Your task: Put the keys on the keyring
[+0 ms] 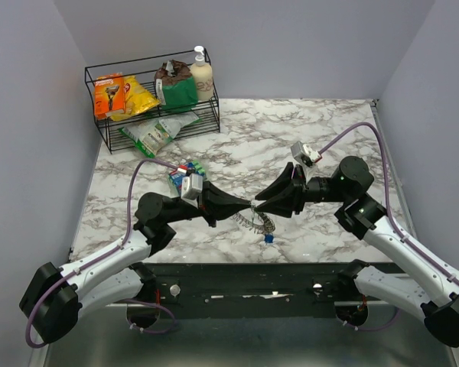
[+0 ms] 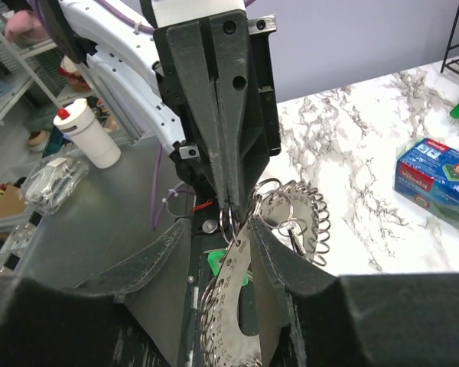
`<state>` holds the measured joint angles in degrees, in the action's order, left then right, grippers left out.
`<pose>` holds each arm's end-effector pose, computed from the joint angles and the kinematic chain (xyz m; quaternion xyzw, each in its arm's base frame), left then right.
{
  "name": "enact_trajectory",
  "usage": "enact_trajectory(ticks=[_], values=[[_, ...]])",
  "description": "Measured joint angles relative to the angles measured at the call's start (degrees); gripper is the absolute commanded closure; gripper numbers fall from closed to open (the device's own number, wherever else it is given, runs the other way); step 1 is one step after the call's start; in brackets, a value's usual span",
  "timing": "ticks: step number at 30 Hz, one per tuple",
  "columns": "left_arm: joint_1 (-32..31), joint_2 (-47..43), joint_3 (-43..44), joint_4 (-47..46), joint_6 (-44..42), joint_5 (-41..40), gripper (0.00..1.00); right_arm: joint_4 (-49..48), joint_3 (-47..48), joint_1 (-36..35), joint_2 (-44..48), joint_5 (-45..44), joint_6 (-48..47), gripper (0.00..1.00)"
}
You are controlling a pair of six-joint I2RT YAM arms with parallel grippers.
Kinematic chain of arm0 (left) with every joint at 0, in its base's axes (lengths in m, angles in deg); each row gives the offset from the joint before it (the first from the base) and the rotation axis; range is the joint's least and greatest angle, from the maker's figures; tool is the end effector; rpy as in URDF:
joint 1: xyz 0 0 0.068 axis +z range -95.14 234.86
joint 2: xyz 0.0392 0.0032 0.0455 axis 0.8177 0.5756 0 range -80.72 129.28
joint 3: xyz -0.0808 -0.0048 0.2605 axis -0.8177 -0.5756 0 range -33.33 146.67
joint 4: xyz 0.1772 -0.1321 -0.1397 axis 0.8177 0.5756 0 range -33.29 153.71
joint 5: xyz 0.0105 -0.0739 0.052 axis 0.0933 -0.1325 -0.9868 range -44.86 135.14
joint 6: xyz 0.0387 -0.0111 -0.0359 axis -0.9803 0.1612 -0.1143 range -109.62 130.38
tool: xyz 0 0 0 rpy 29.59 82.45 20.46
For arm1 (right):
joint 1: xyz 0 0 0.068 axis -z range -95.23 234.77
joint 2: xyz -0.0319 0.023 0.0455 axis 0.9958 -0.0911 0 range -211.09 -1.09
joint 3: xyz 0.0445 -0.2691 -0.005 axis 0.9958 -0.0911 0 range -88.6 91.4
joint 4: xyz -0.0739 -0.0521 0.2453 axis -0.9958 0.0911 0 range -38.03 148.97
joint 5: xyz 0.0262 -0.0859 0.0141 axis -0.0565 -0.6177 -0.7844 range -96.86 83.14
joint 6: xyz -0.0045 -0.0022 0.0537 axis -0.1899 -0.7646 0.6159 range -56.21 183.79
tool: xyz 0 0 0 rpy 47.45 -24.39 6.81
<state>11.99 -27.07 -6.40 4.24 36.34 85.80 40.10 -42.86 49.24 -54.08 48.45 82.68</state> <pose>0.1310 -0.1533 0.3134 0.3644 0.4499 -0.6012 0.5507 0.1503 0.1433 0.3605 -0.4245 0.5449 0.5776 0.4351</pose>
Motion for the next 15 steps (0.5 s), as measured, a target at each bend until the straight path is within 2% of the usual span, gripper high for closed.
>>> enact_trajectory(ticks=[11,15], values=[[0.0,-0.2,0.7,0.4,0.0,0.1,1.0,0.1,-0.1,0.0,-1.0,-0.1,-0.5,0.6],[0.0,-0.4,0.7,0.4,0.1,0.1,1.0,0.0,-0.3,0.0,-1.1,-0.1,-0.5,0.66]])
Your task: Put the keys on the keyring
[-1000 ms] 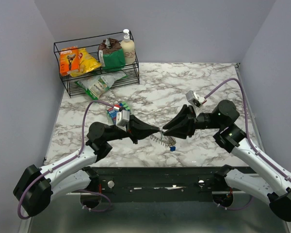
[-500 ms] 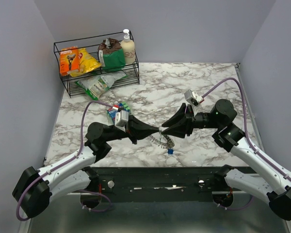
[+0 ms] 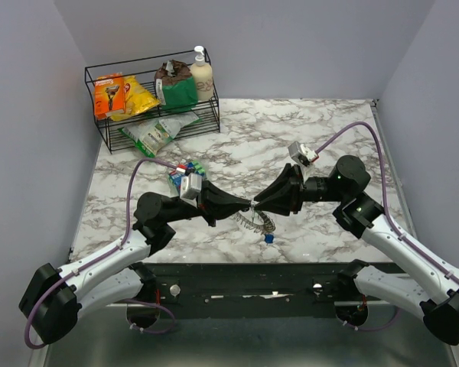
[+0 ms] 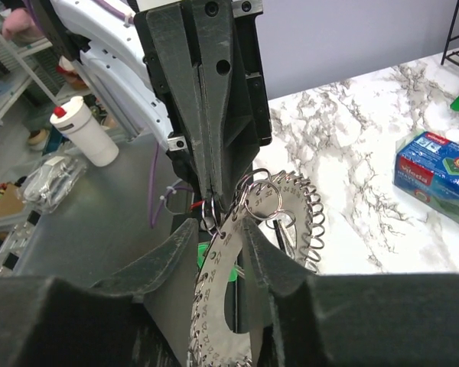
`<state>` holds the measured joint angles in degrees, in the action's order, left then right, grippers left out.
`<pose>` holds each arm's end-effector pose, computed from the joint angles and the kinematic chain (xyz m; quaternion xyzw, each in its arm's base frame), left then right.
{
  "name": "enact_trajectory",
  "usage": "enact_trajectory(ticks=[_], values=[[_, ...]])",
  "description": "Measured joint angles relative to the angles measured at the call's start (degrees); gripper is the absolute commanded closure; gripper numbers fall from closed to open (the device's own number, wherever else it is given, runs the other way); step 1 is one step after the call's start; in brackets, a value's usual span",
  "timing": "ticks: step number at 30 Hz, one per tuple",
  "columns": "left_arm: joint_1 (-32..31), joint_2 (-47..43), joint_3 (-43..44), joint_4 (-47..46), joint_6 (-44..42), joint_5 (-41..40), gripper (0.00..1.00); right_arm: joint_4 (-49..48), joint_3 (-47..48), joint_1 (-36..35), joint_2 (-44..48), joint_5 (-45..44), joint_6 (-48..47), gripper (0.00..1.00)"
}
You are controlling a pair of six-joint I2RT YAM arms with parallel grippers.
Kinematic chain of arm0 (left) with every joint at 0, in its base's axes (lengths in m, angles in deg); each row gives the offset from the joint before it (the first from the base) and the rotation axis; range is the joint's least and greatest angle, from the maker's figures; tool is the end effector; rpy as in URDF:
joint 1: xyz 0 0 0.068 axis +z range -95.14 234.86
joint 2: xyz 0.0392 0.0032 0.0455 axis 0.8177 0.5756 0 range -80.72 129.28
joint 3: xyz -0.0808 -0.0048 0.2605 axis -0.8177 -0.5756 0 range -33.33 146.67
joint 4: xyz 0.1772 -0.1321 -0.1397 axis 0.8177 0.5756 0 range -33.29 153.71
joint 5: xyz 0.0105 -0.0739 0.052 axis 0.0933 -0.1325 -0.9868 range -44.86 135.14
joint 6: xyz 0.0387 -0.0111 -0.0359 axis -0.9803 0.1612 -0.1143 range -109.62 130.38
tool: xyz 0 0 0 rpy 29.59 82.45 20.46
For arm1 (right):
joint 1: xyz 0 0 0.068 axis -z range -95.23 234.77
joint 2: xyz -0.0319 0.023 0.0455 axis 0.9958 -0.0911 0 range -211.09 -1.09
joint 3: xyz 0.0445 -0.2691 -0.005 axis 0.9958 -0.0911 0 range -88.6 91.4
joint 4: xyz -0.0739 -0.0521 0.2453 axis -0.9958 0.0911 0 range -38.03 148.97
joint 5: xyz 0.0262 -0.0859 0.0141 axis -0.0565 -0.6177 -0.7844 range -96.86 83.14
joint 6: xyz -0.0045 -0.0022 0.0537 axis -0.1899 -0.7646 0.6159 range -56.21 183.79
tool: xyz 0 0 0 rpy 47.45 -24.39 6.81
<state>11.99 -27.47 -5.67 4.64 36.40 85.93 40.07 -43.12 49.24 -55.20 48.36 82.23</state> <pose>0.1302 -0.1526 0.3183 0.3655 0.4446 -0.6020 0.5535 0.1544 0.1462 0.3553 -0.4236 0.5516 0.5759 0.4297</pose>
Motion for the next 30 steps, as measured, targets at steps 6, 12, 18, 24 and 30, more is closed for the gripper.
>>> enact_trajectory(ticks=[6,12,18,24,30], values=[[0.0,0.0,0.0,0.1,0.1,0.0,1.0,-0.6,-0.1,0.0,-0.6,0.1,0.8,0.82],[0.1,0.0,0.0,1.0,0.3,0.0,1.0,-0.9,-0.1,0.0,-1.4,1.0,1.3,0.99],[0.2,-0.1,0.0,1.7,0.3,0.0,1.0,-0.9,-0.1,0.0,-1.8,1.6,1.4,0.99],[0.1,-1.9,0.5,7.0,-1.6,-0.1,0.91,1.4,0.1,-0.1,-1.8,1.1,0.0,0.99],[0.0,-3.8,4.1,17.4,-6.5,-0.7,0.64,5.5,1.3,-0.1,-2.1,0.4,-1.5,0.99]])
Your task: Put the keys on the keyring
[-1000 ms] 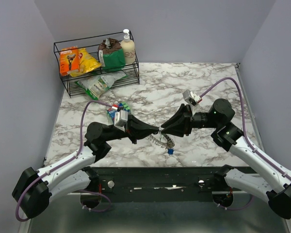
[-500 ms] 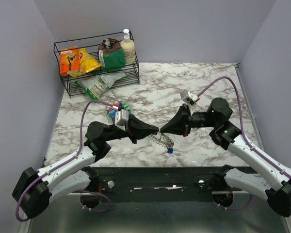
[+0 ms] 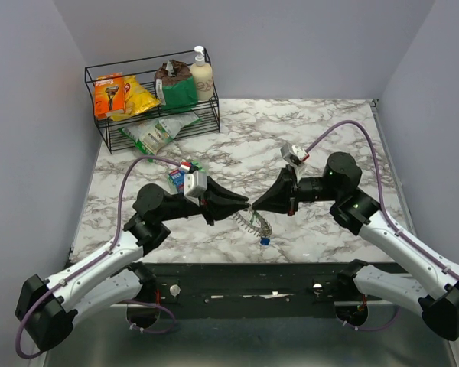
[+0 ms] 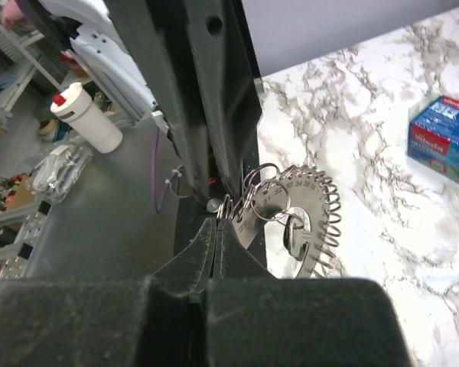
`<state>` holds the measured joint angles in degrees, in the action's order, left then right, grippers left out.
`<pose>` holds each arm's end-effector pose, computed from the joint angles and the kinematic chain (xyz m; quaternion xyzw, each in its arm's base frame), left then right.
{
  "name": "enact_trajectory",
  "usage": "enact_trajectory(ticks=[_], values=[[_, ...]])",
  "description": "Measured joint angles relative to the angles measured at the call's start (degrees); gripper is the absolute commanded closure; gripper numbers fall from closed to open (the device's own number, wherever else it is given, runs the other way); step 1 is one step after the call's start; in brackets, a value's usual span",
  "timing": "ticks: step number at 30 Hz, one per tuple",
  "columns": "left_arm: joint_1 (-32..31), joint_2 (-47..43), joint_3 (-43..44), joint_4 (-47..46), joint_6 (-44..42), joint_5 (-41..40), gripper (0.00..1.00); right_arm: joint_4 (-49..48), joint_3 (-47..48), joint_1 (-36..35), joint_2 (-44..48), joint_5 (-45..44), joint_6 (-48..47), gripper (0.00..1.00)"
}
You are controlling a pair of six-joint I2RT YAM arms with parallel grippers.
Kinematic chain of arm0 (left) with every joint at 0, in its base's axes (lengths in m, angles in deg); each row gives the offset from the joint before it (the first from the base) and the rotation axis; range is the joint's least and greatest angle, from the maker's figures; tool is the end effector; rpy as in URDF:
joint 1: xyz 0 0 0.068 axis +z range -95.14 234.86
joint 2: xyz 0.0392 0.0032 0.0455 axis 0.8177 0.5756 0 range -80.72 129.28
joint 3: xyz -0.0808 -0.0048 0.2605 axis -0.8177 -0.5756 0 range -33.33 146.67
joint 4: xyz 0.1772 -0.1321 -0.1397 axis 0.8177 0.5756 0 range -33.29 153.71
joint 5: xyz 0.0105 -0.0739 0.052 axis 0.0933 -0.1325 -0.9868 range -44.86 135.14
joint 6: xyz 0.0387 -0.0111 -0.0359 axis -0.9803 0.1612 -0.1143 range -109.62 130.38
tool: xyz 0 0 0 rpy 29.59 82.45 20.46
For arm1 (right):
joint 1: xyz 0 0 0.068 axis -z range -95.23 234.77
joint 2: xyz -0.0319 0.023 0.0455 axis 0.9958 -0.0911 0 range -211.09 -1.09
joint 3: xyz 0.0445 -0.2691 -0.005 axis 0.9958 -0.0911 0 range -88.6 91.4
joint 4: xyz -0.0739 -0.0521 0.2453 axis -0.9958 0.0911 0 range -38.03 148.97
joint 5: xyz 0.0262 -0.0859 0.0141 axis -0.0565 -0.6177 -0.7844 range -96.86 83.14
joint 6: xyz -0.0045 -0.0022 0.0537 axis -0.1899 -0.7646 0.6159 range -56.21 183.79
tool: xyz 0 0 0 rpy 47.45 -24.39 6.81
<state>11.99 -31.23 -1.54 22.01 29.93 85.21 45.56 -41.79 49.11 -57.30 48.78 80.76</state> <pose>0.1287 -0.1508 0.3265 0.3827 0.4916 -0.5656 0.5403 0.1605 0.1513 0.3471 -0.4212 0.5808 0.5733 0.3957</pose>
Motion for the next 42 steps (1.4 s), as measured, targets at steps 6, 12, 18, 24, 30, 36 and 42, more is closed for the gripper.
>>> enact_trajectory(ticks=[6,12,18,24,30,36,42], values=[[0.0,-1.4,4.3,7.3,-5.0,-0.5,0.52,6.1,0.4,0.0,-1.5,-1.0,-2.1,0.99],[0.0,-1.3,4.9,13.7,-8.0,-0.5,0.43,12.7,1.1,0.0,-3.3,-1.8,-4.9,0.99],[0.0,0.0,8.0,24.2,-12.2,-0.5,0.39,20.3,4.2,0.0,-4.9,-4.2,-8.0,0.99],[-0.1,0.4,9.4,32.2,-16.0,-2.0,0.39,24.8,6.8,0.0,-7.0,-6.7,-9.1,0.99],[-1.6,0.0,9.7,37.4,-21.1,-5.2,0.44,29.6,9.1,0.0,-9.2,-9.4,-9.3,0.99],[-4.2,1.7,11.6,42.0,-26.6,-8.6,0.45,33.4,11.8,0.0,-11.3,-11.3,-9.3,0.99],[-6.5,4.8,12.9,44.5,-30.0,-11.0,0.45,37.6,14.1,0.0,-13.3,-13.5,-9.4,0.99]])
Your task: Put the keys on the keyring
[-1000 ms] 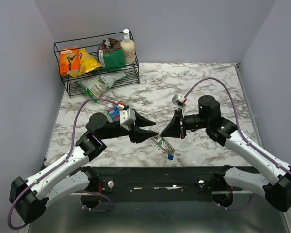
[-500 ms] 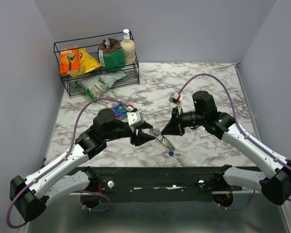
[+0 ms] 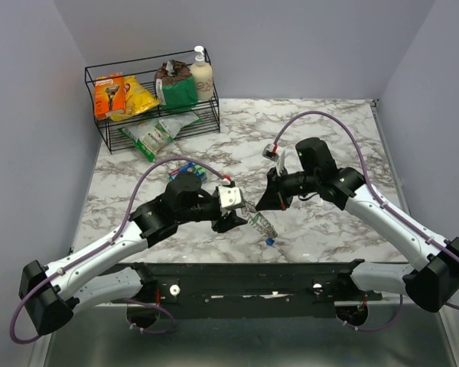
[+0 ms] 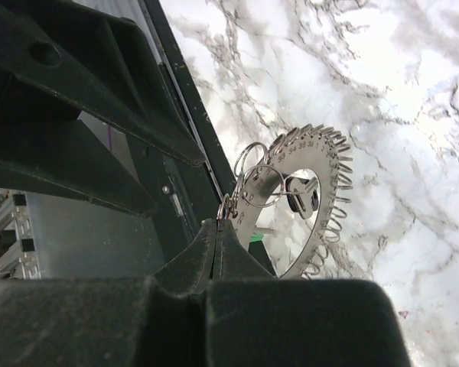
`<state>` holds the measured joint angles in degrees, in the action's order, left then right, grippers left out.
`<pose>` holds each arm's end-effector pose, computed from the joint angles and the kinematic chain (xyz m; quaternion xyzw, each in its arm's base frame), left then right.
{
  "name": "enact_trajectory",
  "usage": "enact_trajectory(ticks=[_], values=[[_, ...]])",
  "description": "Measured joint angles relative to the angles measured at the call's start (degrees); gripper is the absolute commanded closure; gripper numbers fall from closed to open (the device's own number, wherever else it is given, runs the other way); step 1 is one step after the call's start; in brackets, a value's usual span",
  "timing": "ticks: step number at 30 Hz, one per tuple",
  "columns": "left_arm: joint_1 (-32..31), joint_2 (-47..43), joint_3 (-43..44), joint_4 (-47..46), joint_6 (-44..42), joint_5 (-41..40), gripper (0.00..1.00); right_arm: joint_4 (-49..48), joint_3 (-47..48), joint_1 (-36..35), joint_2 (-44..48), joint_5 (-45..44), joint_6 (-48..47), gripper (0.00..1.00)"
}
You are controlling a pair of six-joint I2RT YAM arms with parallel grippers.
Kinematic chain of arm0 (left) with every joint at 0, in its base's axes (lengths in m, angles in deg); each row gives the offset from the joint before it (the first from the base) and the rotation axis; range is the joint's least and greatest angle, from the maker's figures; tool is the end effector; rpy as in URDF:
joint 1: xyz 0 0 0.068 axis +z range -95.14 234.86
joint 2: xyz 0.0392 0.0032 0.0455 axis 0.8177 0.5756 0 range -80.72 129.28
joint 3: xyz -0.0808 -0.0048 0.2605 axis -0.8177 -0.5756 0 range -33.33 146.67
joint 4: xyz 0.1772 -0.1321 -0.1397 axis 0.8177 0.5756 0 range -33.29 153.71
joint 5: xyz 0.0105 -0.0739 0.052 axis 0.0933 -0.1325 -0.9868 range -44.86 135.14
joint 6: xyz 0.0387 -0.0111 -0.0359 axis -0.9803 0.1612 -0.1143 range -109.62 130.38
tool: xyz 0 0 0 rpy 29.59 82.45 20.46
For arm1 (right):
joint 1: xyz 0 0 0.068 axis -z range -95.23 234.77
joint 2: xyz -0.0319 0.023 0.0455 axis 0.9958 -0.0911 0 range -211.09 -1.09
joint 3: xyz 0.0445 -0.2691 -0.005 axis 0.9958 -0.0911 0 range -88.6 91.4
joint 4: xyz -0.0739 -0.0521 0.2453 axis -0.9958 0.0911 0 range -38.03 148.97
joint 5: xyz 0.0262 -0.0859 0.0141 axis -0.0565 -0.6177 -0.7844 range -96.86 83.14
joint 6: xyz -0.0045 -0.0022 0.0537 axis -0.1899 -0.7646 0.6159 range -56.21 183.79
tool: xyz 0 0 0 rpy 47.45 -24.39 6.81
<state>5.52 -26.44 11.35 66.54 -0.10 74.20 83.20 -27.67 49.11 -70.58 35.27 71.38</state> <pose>0.1280 -0.1756 0.3111 0.5197 0.6126 -0.3792 0.4592 0.1939 0.1685 0.3193 -0.3529 0.7828 0.4485 0.2481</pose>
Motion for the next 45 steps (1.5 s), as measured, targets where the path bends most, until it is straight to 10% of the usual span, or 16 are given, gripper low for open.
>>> enact_trajectory(ticks=[45], values=[[-10.8,13.0,-0.1,-7.8,0.3,-18.2,0.65,12.0,6.3,0.0,-3.5,-6.9,-1.0,0.99]])
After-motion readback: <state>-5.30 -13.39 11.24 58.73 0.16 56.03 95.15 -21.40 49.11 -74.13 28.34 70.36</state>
